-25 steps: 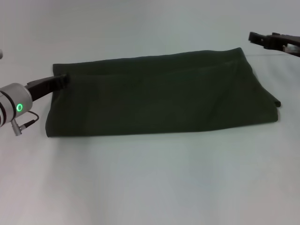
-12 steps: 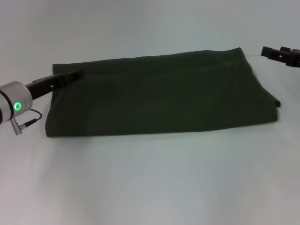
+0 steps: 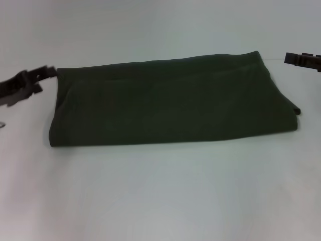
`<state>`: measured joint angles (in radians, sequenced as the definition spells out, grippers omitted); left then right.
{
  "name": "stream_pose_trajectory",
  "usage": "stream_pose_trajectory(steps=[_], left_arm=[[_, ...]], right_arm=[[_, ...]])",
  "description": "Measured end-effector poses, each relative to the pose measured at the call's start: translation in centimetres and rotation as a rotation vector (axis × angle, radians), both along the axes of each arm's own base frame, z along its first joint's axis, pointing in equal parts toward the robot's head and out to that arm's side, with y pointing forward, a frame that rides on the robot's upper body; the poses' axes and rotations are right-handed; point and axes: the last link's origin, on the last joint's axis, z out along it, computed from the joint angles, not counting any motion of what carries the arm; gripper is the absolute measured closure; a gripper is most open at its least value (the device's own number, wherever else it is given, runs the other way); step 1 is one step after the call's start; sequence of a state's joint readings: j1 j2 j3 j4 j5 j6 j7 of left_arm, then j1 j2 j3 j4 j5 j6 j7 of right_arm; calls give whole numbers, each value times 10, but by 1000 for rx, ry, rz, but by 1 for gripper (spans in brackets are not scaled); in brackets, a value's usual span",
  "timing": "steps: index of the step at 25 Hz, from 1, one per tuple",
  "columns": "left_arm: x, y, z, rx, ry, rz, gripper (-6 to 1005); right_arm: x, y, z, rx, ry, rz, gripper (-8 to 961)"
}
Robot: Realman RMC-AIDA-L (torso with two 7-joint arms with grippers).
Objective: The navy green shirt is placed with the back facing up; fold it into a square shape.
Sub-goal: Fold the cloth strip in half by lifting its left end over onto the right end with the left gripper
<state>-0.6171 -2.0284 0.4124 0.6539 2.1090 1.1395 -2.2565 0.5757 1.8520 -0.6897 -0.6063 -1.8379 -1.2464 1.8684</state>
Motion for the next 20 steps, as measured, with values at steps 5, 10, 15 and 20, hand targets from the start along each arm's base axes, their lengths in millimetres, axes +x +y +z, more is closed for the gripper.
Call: stream_pose_trajectory(steps=[5, 10, 15, 20], left_arm=[[-16, -16, 2, -67, 9, 40, 201], [-23, -23, -3, -121, 31, 79, 202], [-26, -27, -8, -155, 22, 109, 201], [-26, -32, -13, -204, 22, 122, 201]], right_arm=[[1, 0, 3, -9, -15, -3, 166], [1, 0, 2, -21, -29, -2, 166], [1, 1, 2, -27, -36, -3, 166], [1, 0, 2, -30, -44, 0, 167]])
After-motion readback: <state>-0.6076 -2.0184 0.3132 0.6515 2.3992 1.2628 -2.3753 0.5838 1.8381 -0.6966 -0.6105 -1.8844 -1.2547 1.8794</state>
